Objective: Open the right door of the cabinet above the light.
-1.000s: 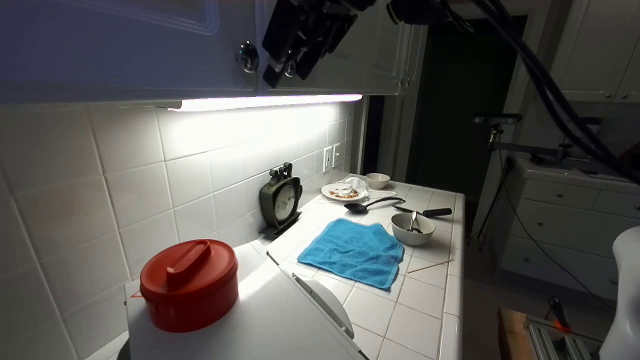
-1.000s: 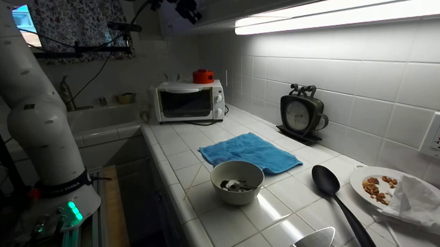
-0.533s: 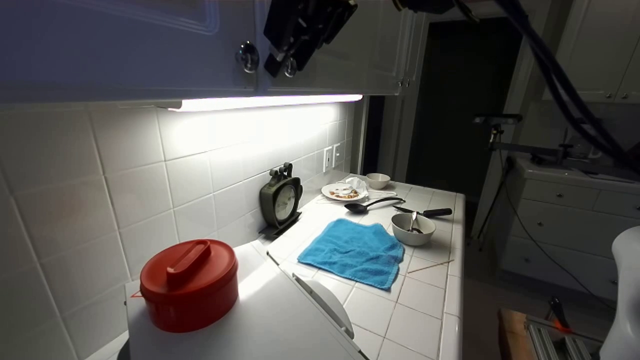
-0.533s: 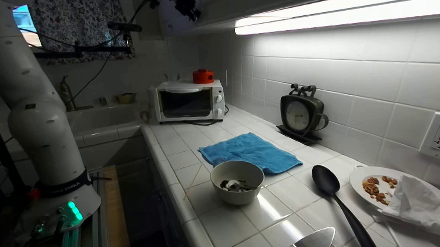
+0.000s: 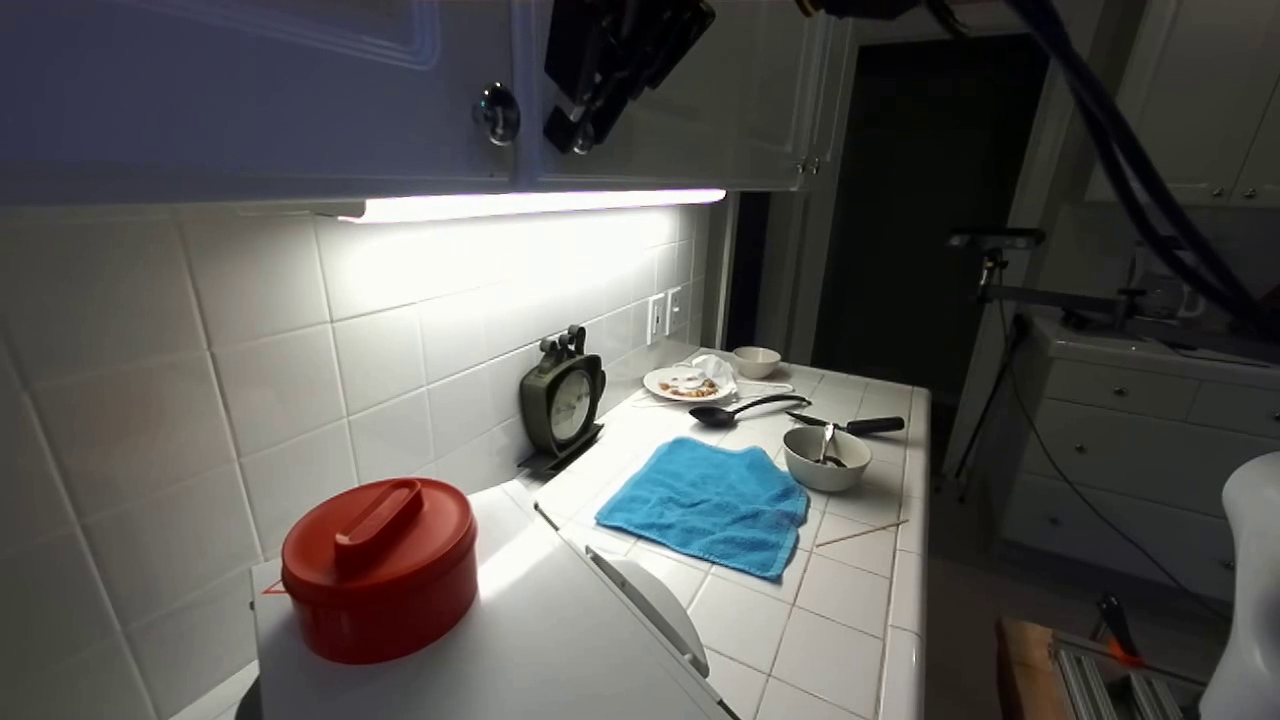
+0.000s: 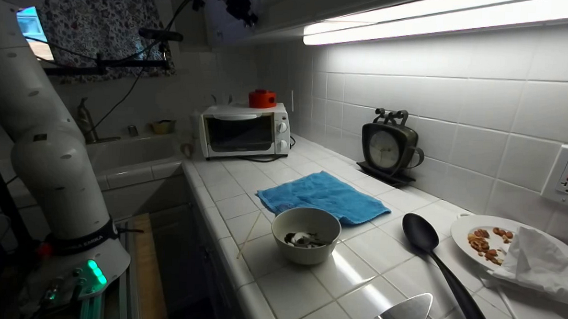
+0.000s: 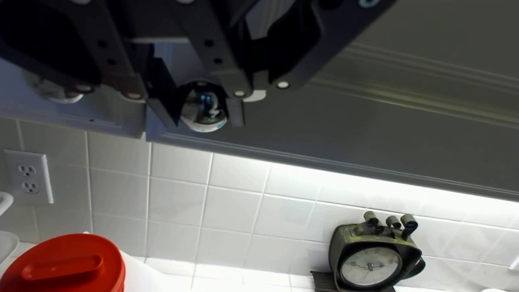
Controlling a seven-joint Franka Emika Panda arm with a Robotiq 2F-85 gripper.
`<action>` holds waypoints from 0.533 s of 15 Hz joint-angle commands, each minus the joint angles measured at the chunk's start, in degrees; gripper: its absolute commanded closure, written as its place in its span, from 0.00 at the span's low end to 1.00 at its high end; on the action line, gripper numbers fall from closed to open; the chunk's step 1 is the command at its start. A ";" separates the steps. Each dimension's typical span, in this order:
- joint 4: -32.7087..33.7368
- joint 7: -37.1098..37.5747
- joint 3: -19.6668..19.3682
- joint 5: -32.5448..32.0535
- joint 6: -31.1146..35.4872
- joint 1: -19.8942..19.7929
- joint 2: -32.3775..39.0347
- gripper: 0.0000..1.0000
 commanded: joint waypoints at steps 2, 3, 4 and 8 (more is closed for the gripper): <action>-0.22 -3.78 -0.62 1.49 -2.58 2.55 -1.60 0.90; -0.63 -5.38 -0.93 2.61 -2.57 2.83 -2.19 0.90; -1.08 -6.85 -1.17 3.20 -2.77 2.97 -2.88 0.90; -2.30 -11.05 -2.18 6.37 -3.41 3.55 -5.12 0.90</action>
